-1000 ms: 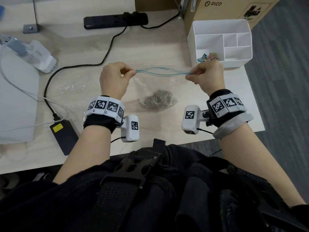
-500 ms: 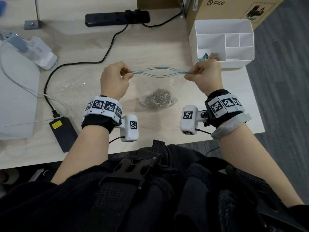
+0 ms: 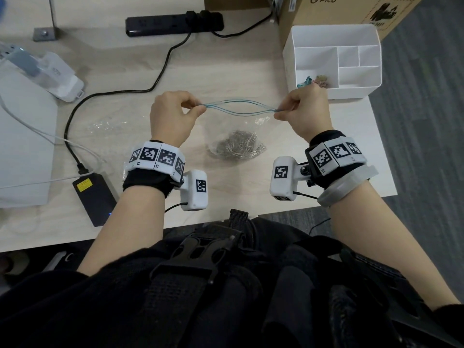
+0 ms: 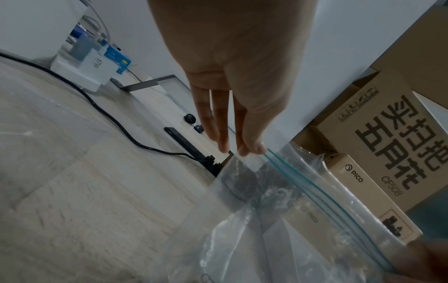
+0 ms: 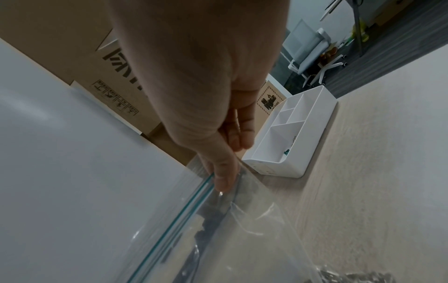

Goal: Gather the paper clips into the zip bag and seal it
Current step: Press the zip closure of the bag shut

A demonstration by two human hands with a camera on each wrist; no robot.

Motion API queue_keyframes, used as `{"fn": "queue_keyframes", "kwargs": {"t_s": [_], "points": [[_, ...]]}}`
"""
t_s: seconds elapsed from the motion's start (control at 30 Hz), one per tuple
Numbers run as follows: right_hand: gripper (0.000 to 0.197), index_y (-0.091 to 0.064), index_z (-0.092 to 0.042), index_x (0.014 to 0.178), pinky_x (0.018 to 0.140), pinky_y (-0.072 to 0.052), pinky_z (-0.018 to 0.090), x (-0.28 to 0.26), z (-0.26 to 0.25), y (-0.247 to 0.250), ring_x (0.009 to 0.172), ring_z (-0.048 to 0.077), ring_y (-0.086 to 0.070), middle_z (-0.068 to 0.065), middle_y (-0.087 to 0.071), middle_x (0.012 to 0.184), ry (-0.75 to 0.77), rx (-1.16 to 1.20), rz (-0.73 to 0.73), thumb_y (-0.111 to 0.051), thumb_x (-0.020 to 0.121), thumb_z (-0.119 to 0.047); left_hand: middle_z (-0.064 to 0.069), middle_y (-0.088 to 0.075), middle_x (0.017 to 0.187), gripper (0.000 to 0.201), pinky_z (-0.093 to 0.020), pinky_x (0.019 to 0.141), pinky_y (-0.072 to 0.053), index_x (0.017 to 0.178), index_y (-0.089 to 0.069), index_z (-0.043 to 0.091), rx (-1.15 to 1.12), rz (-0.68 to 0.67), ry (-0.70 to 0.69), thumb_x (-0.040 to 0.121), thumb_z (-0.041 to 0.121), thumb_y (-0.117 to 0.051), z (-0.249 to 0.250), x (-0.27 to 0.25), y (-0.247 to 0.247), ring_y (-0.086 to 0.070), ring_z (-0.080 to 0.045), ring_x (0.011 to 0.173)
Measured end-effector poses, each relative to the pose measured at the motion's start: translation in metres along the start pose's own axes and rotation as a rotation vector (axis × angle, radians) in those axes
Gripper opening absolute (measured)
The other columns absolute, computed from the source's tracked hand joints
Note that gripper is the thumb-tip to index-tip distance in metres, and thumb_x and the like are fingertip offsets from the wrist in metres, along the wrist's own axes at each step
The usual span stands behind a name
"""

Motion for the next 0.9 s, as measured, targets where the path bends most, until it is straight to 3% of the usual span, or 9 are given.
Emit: {"fn": "queue_keyframes", "kwargs": {"t_s": [0.1,0.2,0.27,0.33,0.4,0.47,0.57,0.73,0.9], "points": [[0.010,-0.074,0.000,0.079,0.060,-0.040,0.016,-0.001,0.000,0.000,0.058,0.009,-0.048,0.010,-0.063,0.073,-0.003,-0.014,0.013,-0.080,0.071,0.001,0.000,-0.069,0.082,0.005,-0.033,0.082,-0.051,0.075,-0.069,0.014,0.002,0.007,0.024,0.078,0.018,-0.069,-0.002,0.000,-0.001,-0.063,-0.015,0.083],[0.010,-0.072,-0.010,0.080,0.070,-0.047,0.029,-0.002,-0.001,-0.002,0.071,0.018,-0.051,0.003,-0.062,0.077,0.000,-0.036,0.003,-0.077,0.074,-0.004,0.002,-0.067,0.078,0.005,-0.038,0.079,-0.053,0.072,-0.067,0.014,-0.012,-0.012,0.035,0.076,0.015,-0.069,-0.002,-0.001,-0.003,-0.064,-0.016,0.081],[0.014,-0.074,-0.014,0.089,0.073,-0.043,0.030,-0.002,-0.003,-0.005,0.079,0.017,-0.051,-0.002,-0.064,0.084,0.007,-0.089,-0.033,-0.079,0.075,-0.011,0.002,-0.067,0.079,0.004,-0.039,0.078,-0.054,0.073,-0.068,0.014,-0.012,-0.029,0.025,0.077,0.015,-0.069,0.000,-0.002,-0.004,-0.064,-0.016,0.081],[0.014,-0.076,-0.014,0.088,0.074,-0.043,0.029,-0.003,-0.006,-0.007,0.082,0.016,-0.053,0.001,-0.070,0.088,0.006,-0.109,-0.043,-0.080,0.075,-0.013,0.001,-0.069,0.084,0.004,-0.039,0.078,-0.053,0.076,-0.068,0.015,-0.006,-0.043,0.015,0.079,0.018,-0.067,0.001,-0.003,-0.005,-0.064,-0.019,0.079],[0.012,-0.077,-0.012,0.085,0.076,-0.052,0.033,-0.004,-0.009,-0.007,0.083,0.021,-0.062,0.008,-0.075,0.088,0.010,-0.118,-0.026,-0.080,0.074,-0.012,0.001,-0.069,0.088,0.006,-0.038,0.079,-0.053,0.079,-0.069,0.017,-0.004,-0.052,0.012,0.079,0.022,-0.066,0.003,-0.003,-0.005,-0.064,-0.022,0.077],[0.012,-0.078,-0.010,0.084,0.078,-0.055,0.035,-0.005,-0.011,-0.006,0.085,0.027,-0.068,0.013,-0.075,0.086,0.004,-0.117,-0.012,-0.081,0.073,-0.010,0.003,-0.070,0.090,0.010,-0.037,0.082,-0.052,0.083,-0.071,0.018,-0.016,-0.070,-0.010,0.078,0.024,-0.065,0.007,-0.004,-0.007,-0.064,-0.018,0.085],[0.012,-0.077,-0.008,0.085,0.072,-0.048,0.028,-0.006,-0.009,-0.006,0.081,0.025,-0.065,0.014,-0.075,0.086,-0.011,-0.117,-0.022,-0.081,0.074,-0.009,0.000,-0.071,0.091,0.014,-0.032,0.086,-0.049,0.086,-0.072,0.016,0.000,-0.105,-0.052,0.076,0.026,-0.071,0.016,-0.005,-0.012,-0.062,-0.015,0.093],[0.012,-0.077,-0.007,0.086,0.070,-0.039,0.025,-0.006,-0.011,-0.005,0.075,0.019,-0.056,0.012,-0.071,0.082,-0.010,-0.132,-0.019,-0.080,0.075,-0.010,0.001,-0.063,0.076,0.013,-0.028,0.074,-0.042,0.079,-0.072,0.012,0.088,-0.087,-0.050,0.075,0.024,-0.074,0.020,-0.002,-0.013,-0.054,-0.016,0.079],[0.014,-0.076,-0.010,0.086,0.073,-0.046,0.031,-0.006,-0.013,-0.004,0.080,0.021,-0.056,0.003,-0.062,0.079,0.007,-0.149,-0.038,-0.081,0.074,-0.014,0.000,-0.062,0.073,0.009,-0.026,0.071,-0.040,0.076,-0.072,0.012,0.091,-0.112,-0.045,0.074,0.020,-0.074,0.023,-0.002,-0.015,-0.053,-0.016,0.075]]}}
Point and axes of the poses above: each hand's wrist, its own x-axis towards the middle knuckle, its own y-axis out of the back of the hand, z = x × y, the point moved 8 cm from there along x, towards the middle knuckle
